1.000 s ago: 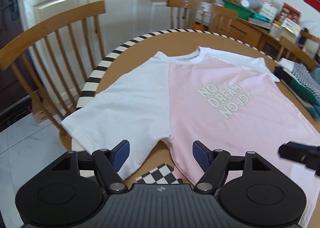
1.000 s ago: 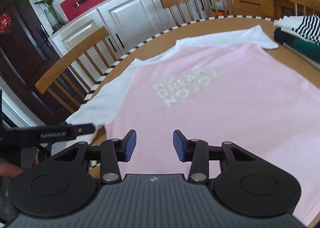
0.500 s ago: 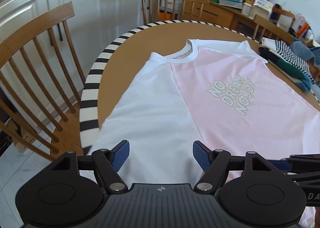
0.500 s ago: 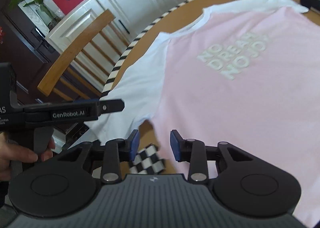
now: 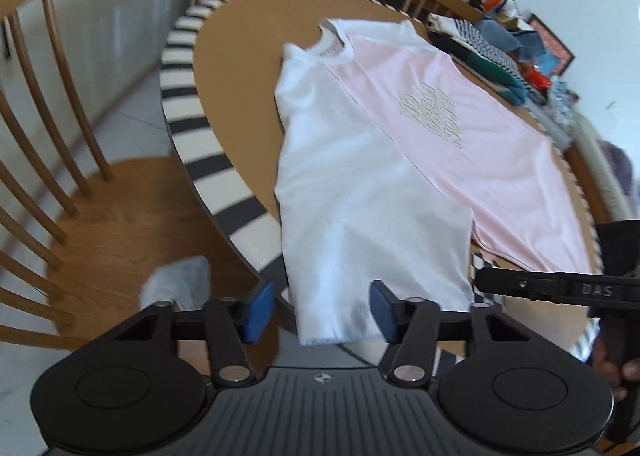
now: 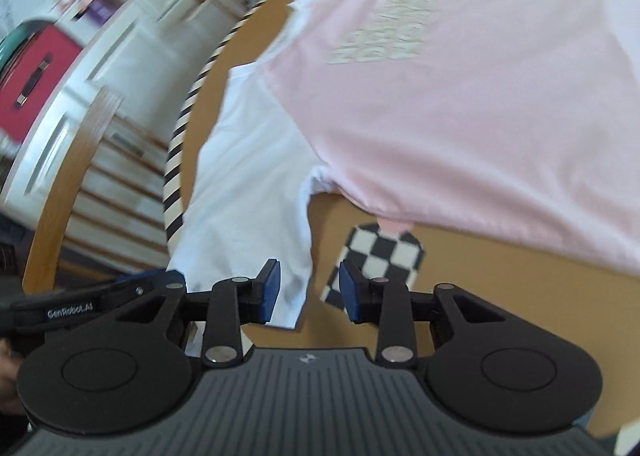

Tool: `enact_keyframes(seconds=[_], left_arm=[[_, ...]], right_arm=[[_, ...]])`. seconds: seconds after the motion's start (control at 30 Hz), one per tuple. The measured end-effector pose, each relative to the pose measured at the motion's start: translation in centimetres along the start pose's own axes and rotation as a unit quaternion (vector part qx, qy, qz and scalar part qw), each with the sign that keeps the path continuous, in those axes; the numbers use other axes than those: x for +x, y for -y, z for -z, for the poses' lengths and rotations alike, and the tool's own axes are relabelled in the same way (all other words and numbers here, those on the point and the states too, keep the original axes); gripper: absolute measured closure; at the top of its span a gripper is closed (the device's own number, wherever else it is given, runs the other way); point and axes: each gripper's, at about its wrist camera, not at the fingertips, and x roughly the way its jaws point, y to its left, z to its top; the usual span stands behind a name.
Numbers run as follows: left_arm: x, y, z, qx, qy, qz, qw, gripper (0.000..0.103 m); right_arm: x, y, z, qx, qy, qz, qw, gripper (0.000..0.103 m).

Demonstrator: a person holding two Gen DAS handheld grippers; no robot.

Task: Fold clothes
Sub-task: 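Grasp the T-shirt hem with the left tool while the right tool grasps the hem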

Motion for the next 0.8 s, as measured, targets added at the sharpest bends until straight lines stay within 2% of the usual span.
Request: enact_keyframes(seconds=[0.1, 0.23, 0.3, 0.33, 0.43, 0.63, 0.67, 0.7, 0.8], left_arm=[[0.3, -0.5, -0.1, 0.013, -0.013, 0.022, 0.9996, 0.052], [0.6, -0.6, -0.5, 0.019, -0.017, 0.033, 0.9991, 0.053], [0.3, -0.8, -0.5, 0.018, -0.007, 0.031, 0.9993, 0.061], [-0.1, -0.8, -0.4, 0.023, 0.001, 0.035, 0.9991, 0.062], [0.2, -0.6, -0.4, 0.04, -0.013, 0.032, 0.9986, 0.061], [0.5, -0.4, -0.2, 0.037, -0.022, 0.041, 0.9982, 0.062], [0.4, -0.5, -0.2, 0.038, -0.023, 0.043, 0.9981, 0.065], [0.4, -0.4, -0.2, 0.039, -0.024, 0.046, 0.9979, 0.074], [0.3, -0.1, -0.3, 0.049, -0.027, 0.054, 0.9969, 0.089]], right_arm=[[-0.2, -0.4, 1.1, 0.028, 0.011, 0.014, 0.999, 0.068], [0.2, -1.4, 2.0, 0.048, 0.015, 0.021, 0.999, 0.068], [0.3, -2.2, 2.4, 0.036, 0.022, 0.032, 0.999, 0.068], [0.4, -2.5, 2.6, 0.03, 0.025, 0.038, 0.999, 0.068], [0.5, -2.8, 2.8, 0.028, 0.033, 0.045, 0.998, 0.069], [0.8, -3.8, 2.5, 0.009, 0.029, 0.057, 0.998, 0.069], [0.9, -4.0, 2.6, 0.004, 0.028, 0.058, 0.998, 0.07], [1.0, -4.2, 2.6, -0.001, 0.027, 0.06, 0.998, 0.074], [1.2, -4.7, 2.8, -0.02, 0.017, 0.064, 0.998, 0.086]])
